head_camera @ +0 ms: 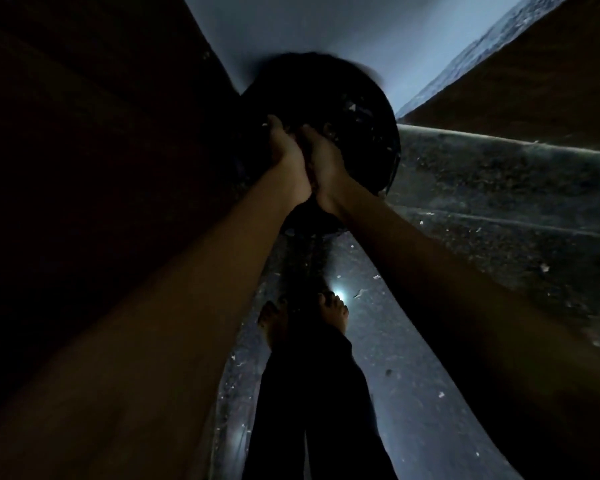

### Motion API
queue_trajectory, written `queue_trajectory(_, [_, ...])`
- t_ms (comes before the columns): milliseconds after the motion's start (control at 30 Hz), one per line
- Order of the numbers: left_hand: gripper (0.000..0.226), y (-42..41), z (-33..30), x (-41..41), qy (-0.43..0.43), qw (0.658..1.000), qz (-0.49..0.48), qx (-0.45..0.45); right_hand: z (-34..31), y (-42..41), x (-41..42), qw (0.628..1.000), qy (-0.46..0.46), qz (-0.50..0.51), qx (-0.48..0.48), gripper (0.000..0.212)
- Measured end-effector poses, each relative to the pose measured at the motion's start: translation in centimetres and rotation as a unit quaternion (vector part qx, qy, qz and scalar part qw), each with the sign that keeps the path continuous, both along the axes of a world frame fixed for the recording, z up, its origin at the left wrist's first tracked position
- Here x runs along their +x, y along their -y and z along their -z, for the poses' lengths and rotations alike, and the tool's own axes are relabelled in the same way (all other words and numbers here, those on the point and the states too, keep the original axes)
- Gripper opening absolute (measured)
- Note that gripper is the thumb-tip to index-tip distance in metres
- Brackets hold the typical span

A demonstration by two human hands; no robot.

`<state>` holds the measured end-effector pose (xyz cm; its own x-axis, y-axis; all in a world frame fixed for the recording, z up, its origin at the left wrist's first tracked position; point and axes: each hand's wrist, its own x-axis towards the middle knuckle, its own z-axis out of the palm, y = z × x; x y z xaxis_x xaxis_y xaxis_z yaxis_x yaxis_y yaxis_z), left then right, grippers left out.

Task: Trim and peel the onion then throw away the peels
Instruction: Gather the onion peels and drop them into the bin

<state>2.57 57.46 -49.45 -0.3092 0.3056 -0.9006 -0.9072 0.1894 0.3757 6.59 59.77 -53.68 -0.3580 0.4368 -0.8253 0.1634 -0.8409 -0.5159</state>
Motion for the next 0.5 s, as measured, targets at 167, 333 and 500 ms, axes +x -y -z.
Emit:
queue_trajectory(167, [0.079,0.1,-3.1,0.0,0.003,1.0,-0.011,0.011,-2.4,-0.9,0.8,0.995,0.086,-0.035,0.046,0.035])
queue_trajectory(333, [0.08,0.3,-8.8,0.5,0.017,0.999,0.046,0.019,-9.3,-2.3,1.7,0.996,-0.041,-0.046,-0.069,0.043])
queue_trajectory(500, [0.08,-0.5,-16.2,1.3,0.03,0.999,-0.011,0.037,-16.3,-1.3,1.6,0.945,0.155,-0.221,0.182,0.032])
